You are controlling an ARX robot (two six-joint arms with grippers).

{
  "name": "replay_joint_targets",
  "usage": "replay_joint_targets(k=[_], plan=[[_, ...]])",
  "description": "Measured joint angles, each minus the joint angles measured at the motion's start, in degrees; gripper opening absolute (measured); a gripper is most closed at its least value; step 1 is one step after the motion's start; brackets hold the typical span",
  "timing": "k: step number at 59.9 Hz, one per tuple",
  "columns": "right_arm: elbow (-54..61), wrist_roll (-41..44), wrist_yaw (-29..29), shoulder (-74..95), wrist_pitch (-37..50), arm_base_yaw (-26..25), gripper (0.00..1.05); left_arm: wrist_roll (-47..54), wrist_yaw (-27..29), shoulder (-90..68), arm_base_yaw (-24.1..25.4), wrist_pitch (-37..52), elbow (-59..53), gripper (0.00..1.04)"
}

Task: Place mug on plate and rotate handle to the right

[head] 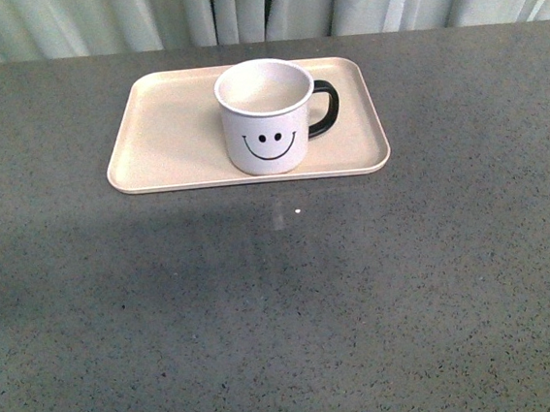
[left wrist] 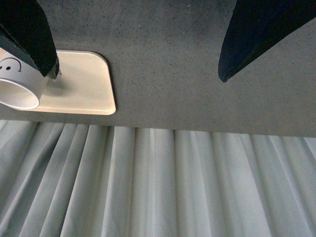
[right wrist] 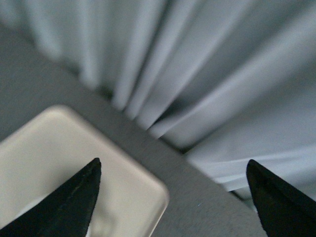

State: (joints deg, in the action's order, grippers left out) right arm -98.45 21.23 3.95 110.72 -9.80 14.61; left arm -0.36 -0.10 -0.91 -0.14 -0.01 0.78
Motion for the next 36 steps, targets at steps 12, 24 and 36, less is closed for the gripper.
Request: replay_joint_targets(k=[12, 24, 36], plan=[[46.77, -18.86, 6.43, -15.89, 53.24, -4.28, 0.37, 0.00, 0.07, 0.00, 0.00, 0.00, -0.02, 0.95], [66.12, -20.52, 3.23, -27.58, 61.00, -7.23, 0.02, 0.00, 0.09, 0.00, 0.00, 0.00, -0.02, 0.95], [78.62, -20.63, 1.07, -36.87, 63.23, -9.66, 0.02, 0.00, 0.09, 0.00, 0.00, 0.00, -0.02, 0.95]])
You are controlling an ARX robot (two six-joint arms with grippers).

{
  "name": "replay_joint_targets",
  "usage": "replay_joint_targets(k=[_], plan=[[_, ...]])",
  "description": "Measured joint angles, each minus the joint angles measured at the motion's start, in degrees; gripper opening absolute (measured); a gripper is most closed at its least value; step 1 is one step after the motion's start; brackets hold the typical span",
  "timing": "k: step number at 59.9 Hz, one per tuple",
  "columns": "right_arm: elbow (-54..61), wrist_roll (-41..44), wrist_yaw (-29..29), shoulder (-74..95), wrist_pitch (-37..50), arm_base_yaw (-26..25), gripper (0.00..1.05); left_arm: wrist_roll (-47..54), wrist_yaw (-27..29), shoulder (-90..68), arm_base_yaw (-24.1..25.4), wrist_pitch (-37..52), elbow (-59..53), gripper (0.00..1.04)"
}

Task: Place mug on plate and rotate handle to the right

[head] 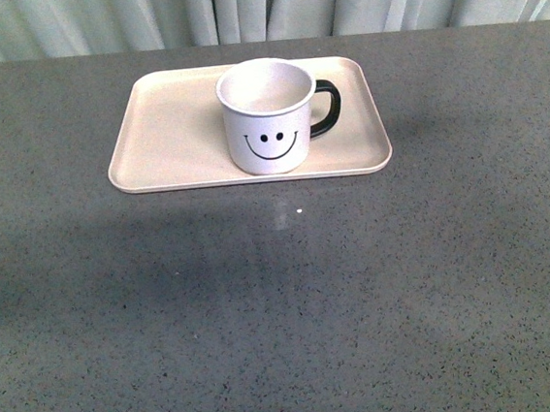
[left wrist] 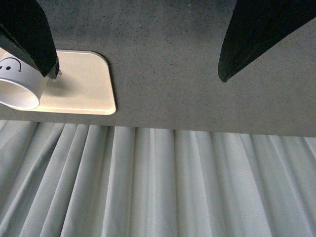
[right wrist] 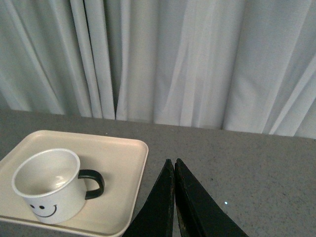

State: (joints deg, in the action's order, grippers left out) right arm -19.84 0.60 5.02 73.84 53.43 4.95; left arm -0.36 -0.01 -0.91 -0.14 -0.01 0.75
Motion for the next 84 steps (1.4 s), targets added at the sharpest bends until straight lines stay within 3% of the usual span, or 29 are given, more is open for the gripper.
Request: replay_joint_targets(k=[10, 14, 31, 38, 84], plan=[[6.16, 0.00, -1.38, -6.51, -0.33, -1.11, 0.02, 0.00, 0.00, 0.00, 0.00, 0.00, 0.00, 0.95], [8.13, 0.00, -4.68, -9.18, -1.05, -3.19, 0.02, 0.00, 0.00, 0.00, 0.00, 0.00, 0.00, 0.95], [14.47, 0.00, -4.90, -21.44, -7.13, -4.87, 0.02, 0.00, 0.00, 0.00, 0.00, 0.00, 0.00, 0.95], [17.20, 0.00, -4.92, -22.64, -5.14, -4.87, 0.02, 0.00, -0.02, 0.00, 0.00, 0.00, 0.00, 0.95], [18.75, 0.00, -4.90, -51.58, -31.26, -4.87, 0.02, 0.00, 0.00, 0.00, 0.00, 0.00, 0.00, 0.95]])
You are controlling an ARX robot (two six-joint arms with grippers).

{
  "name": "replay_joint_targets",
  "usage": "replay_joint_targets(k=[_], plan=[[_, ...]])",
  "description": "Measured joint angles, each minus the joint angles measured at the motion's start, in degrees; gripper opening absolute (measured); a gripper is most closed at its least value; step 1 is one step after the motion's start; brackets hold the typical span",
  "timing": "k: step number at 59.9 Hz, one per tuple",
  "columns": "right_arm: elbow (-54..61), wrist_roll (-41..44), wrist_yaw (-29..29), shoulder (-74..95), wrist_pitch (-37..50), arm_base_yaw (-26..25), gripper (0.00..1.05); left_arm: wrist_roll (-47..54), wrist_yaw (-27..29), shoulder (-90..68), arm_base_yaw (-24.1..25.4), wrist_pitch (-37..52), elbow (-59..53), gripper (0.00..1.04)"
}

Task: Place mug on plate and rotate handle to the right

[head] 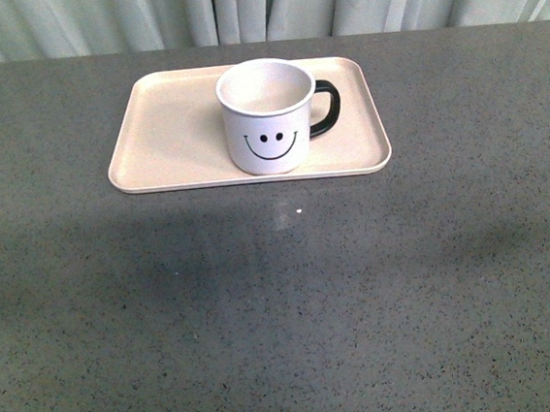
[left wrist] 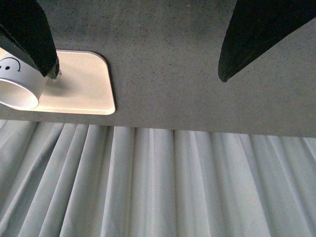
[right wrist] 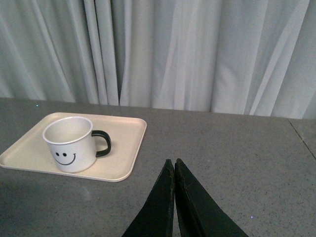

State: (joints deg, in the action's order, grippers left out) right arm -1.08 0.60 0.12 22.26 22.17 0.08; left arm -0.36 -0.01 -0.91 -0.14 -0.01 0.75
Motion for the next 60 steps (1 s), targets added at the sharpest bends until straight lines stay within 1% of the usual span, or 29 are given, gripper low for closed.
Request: replay_joint_targets(k=[20, 34, 37, 40, 52, 53, 55, 60], plan=[[0.02, 0.00, 0.00, -8.26, -8.13, 0.00, 0.02, 0.00, 0.00, 0.00, 0.00, 0.00, 0.00, 0.95], [0.02, 0.00, 0.00, -12.26, -12.13, 0.00, 0.02, 0.00, 0.00, 0.00, 0.00, 0.00, 0.00, 0.95], [0.00, 0.00, -0.20, -16.63, -18.23, 0.00, 0.02, 0.00, 0.00, 0.00, 0.00, 0.00, 0.00, 0.95], [0.00, 0.00, -0.02, -20.04, -21.42, 0.00, 0.02, 0.00, 0.00, 0.00, 0.00, 0.00, 0.00, 0.95], [0.00, 0.00, -0.02, -21.88, -22.05, 0.00, 0.02, 0.00, 0.00, 0.00, 0.00, 0.00, 0.00, 0.95], [0.00, 0.04, 0.00, -21.88, -22.08, 0.00, 0.02, 0.00, 0.00, 0.00, 0.00, 0.00, 0.00, 0.95], [0.00, 0.00, -0.02, -21.90, -22.08, 0.00, 0.07, 0.00, 0.00, 0.00, 0.00, 0.00, 0.02, 0.95], [0.00, 0.00, -0.02, -21.90, -22.08, 0.00, 0.23, 0.00, 0.00, 0.00, 0.00, 0.00, 0.02, 0.95]])
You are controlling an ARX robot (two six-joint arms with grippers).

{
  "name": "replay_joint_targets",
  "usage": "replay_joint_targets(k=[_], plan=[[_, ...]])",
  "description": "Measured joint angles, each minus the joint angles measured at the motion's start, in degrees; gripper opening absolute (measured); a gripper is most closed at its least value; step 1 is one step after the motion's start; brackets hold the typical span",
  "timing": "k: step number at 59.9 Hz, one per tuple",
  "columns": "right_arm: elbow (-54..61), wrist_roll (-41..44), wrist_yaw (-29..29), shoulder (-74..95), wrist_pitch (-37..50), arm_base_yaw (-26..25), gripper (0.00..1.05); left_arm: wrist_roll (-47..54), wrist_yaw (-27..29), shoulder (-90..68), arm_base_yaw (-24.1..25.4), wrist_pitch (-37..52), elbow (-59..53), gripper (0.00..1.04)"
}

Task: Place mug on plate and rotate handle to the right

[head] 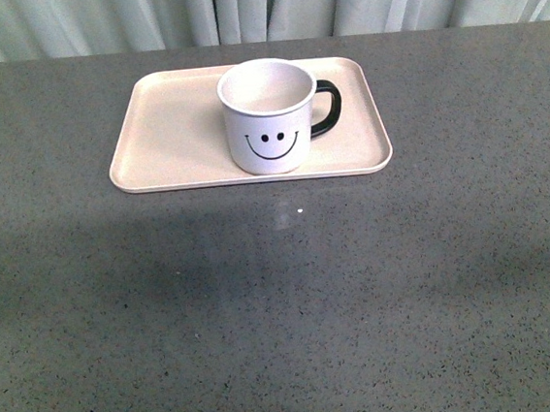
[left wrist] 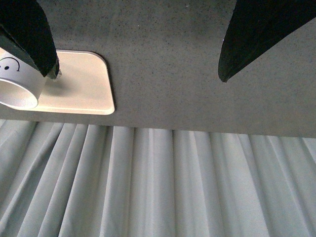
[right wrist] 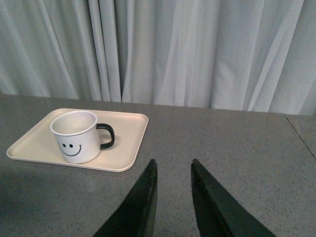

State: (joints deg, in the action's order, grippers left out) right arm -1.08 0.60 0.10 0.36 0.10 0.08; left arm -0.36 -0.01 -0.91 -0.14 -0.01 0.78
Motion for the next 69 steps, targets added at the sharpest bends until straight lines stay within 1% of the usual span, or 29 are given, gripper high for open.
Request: replay_joint_targets(k=[8, 10, 13, 15, 18, 20, 23, 25, 27, 31, 69], plan=[[0.00, 0.00, 0.00, 0.00, 0.00, 0.00, 0.44, 0.00, 0.00, 0.00, 0.00, 0.00, -0.02, 0.95], [0.00, 0.00, 0.00, -0.02, 0.00, 0.00, 0.51, 0.00, 0.00, 0.00, 0.00, 0.00, -0.02, 0.95], [0.00, 0.00, 0.00, -0.02, 0.00, 0.00, 0.58, 0.00, 0.00, 0.00, 0.00, 0.00, -0.02, 0.95], [0.00, 0.00, 0.00, -0.02, 0.00, 0.00, 0.65, 0.00, 0.00, 0.00, 0.00, 0.00, -0.02, 0.95], [0.00, 0.00, 0.00, -0.02, 0.00, 0.00, 0.72, 0.00, 0.00, 0.00, 0.00, 0.00, 0.00, 0.95], [0.00, 0.00, 0.00, -0.02, 0.00, 0.00, 0.79, 0.00, 0.00, 0.00, 0.00, 0.00, -0.02, 0.95], [0.00, 0.00, 0.00, -0.02, 0.00, 0.00, 0.86, 0.00, 0.00, 0.00, 0.00, 0.00, -0.02, 0.95], [0.00, 0.00, 0.00, -0.02, 0.00, 0.00, 0.93, 0.00, 0.00, 0.00, 0.00, 0.00, -0.02, 0.95], [0.00, -0.02, 0.00, -0.04, 0.00, 0.00, 0.97, 0.00, 0.00, 0.00, 0.00, 0.00, -0.02, 0.95], [0.00, -0.02, 0.00, -0.02, 0.00, 0.00, 0.95, 0.00, 0.00, 0.00, 0.00, 0.00, -0.02, 0.95], [0.00, -0.02, 0.00, -0.04, 0.00, 0.00, 0.95, 0.00, 0.00, 0.00, 0.00, 0.00, -0.02, 0.95]])
